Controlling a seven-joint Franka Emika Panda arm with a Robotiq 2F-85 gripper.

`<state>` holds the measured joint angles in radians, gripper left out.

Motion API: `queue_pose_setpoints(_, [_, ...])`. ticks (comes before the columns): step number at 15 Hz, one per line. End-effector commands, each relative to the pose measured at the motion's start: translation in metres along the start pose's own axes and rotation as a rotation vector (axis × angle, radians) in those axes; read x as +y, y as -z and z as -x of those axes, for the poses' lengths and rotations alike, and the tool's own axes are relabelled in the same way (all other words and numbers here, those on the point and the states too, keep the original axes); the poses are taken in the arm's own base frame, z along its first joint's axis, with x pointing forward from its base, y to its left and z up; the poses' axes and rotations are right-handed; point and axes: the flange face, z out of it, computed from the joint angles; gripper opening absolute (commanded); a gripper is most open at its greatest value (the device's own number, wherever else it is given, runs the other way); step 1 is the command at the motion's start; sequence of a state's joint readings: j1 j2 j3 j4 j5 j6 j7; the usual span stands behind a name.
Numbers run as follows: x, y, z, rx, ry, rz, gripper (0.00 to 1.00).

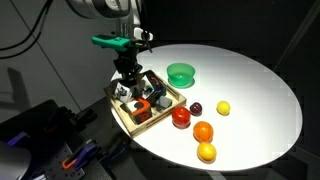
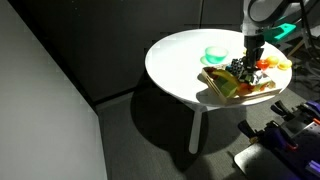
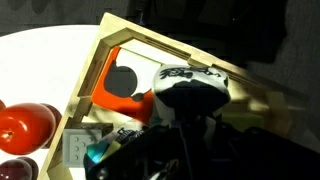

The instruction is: Pick up the block with the letter a on it and put it in the tray

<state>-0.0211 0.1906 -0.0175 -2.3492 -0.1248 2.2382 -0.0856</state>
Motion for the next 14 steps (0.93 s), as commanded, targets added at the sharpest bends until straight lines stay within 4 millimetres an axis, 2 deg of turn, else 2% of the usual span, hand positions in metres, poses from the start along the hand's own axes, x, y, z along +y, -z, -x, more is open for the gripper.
queue_pose_setpoints(1, [0.006, -0.003, -0.013, 0.022, -0.01, -0.003, 0.44])
queue_pose_setpoints(8, [0.013, 0.006, -0.011, 0.033, -0.033, -0.014, 1.0])
queue_pose_setpoints(14, [0.019, 0.02, -0.002, 0.052, -0.073, -0.036, 1.0])
